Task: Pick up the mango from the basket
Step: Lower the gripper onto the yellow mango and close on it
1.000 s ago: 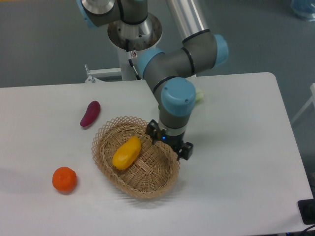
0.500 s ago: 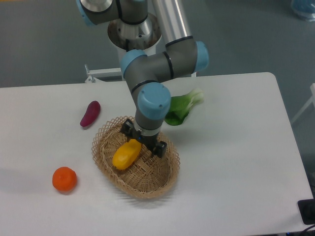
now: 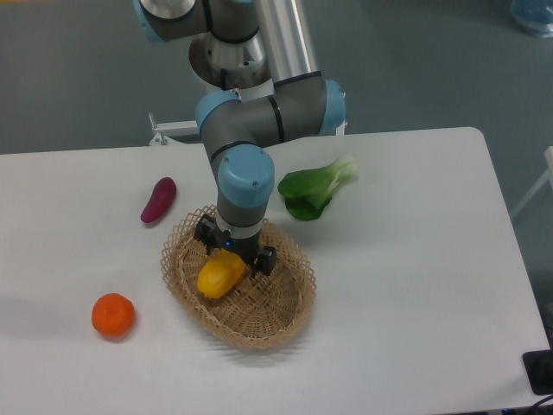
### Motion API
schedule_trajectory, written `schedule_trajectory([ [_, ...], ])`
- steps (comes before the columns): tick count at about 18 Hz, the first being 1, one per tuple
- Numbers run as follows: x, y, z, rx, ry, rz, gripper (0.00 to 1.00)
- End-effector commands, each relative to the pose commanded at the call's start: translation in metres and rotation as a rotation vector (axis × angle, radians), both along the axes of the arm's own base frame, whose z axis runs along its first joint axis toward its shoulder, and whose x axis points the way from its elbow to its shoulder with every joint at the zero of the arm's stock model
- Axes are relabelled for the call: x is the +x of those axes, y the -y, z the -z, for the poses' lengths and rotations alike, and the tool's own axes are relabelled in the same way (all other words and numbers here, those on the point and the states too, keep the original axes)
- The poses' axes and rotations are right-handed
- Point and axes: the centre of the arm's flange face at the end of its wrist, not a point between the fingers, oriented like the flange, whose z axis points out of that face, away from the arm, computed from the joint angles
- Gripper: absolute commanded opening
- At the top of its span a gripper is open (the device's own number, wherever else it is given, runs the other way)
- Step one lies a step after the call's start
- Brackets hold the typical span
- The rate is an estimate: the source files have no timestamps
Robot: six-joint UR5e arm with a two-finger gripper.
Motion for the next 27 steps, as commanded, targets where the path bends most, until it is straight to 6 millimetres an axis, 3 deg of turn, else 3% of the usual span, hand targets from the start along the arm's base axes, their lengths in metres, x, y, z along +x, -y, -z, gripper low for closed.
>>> schedule_trajectory([
  [15,0.0,-0.005,0.021,-0.023,-0.011,-0.015,0.99],
  [17,-0.002,-0.006,0.022,-0.023,-0.023,-0.013,0.82],
  [21,-0.004,-0.007,0.015,-0.016,-0.032,-0.017,0.39],
  [23,-0.005,-0.008,0.011,-0.009,-0.036,-0.017,0.31],
  [27,-0.01,-0.009,-0.003,0.014,-0.05,-0.016,0.3],
])
